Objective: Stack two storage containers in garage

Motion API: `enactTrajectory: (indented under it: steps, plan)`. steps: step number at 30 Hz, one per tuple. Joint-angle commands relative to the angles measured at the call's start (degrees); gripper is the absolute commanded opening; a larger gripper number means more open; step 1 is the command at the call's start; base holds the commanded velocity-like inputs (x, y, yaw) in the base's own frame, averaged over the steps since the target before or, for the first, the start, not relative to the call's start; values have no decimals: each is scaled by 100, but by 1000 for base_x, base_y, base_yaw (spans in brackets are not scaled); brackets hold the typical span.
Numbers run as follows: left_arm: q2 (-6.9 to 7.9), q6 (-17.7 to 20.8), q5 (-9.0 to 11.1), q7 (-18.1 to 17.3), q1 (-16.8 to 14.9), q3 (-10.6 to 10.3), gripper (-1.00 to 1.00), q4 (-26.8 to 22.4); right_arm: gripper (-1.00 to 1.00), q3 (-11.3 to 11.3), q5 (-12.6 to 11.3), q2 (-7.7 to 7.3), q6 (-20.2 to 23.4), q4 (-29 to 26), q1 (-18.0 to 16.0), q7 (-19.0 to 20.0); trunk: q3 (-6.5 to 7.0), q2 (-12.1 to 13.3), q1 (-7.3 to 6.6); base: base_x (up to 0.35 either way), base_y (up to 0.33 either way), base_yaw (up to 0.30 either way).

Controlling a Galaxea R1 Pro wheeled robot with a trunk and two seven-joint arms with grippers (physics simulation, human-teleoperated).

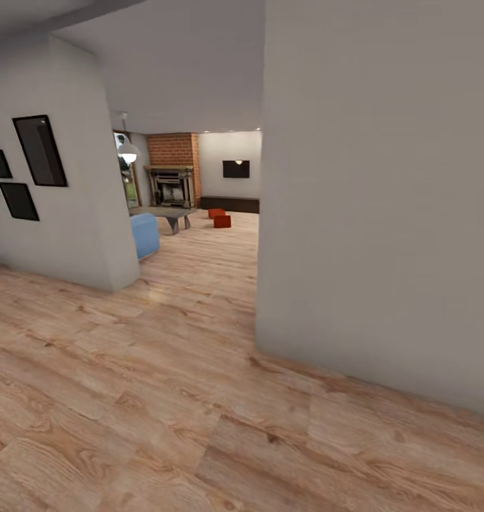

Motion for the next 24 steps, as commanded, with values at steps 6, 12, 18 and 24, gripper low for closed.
enactTrajectory:
  steps: [6, 12, 18, 24]
  plan:
    - [-1, -8, 20, 5, -4, 2, 100, -4, 100, 23, 33, 0, -27, 17, -8, -19, -5, -2, 3, 324, 0, 269]
    - [-1, -8, 20, 5, -3, 2, 100, -4, 100, 23, 31, 0, -27, 17, -8, -19, -5, -2, 3, 324, 0, 269]
    - [-1, -8, 20, 5, -3, 2, 100, -4, 100, 23, 31, 0, -27, 17, -8, -19, -5, -2, 3, 324, 0, 269]
    - [-1, -8, 20, 5, -2, 2, 100, -4, 100, 23, 31, 0, -27, 17, -8, -19, -5, -2, 3, 324, 0, 269]
